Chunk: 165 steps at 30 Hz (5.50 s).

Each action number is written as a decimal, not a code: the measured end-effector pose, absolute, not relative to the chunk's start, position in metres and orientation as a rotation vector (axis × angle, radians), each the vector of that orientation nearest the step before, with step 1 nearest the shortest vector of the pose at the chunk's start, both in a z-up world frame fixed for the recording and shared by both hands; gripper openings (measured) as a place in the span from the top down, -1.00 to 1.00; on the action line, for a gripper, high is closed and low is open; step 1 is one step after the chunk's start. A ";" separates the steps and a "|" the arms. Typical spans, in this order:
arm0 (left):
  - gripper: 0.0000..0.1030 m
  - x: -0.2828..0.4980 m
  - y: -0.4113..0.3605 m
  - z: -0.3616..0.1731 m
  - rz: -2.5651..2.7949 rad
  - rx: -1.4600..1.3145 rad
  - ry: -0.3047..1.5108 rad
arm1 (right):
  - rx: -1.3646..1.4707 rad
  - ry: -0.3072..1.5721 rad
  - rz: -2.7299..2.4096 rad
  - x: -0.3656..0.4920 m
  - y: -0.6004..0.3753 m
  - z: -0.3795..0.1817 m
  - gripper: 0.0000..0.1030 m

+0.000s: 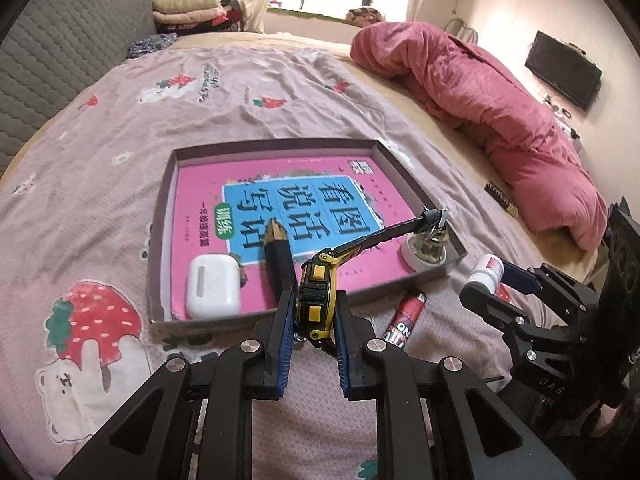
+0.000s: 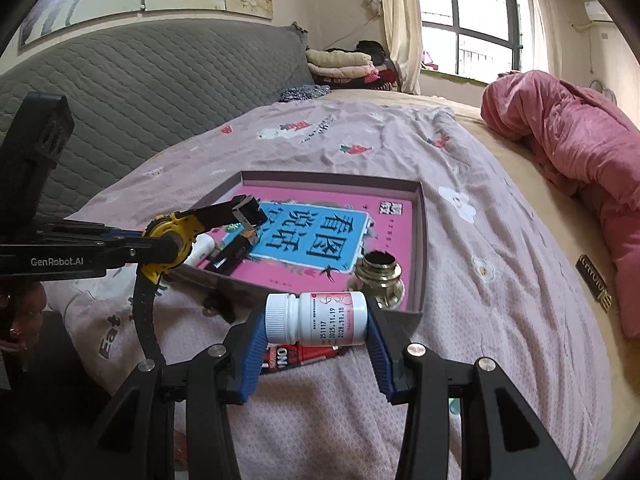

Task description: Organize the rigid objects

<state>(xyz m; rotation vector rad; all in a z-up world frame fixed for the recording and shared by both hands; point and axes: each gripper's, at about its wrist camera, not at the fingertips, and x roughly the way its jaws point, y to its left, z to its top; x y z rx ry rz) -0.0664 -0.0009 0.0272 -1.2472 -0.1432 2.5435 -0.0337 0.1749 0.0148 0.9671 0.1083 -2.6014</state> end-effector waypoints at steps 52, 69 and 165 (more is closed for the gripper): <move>0.64 -0.094 -0.059 0.045 2.703 -1.176 -0.404 | 0.840 0.111 -2.657 -0.060 0.145 0.050 0.11; 0.64 -0.114 -0.059 0.007 2.726 -1.305 -0.398 | 0.921 0.129 -2.641 -0.077 0.138 0.028 0.11; 0.52 -0.114 -0.073 -0.013 2.789 -1.388 -0.331 | 1.393 0.389 -2.399 -0.133 0.114 -0.025 0.11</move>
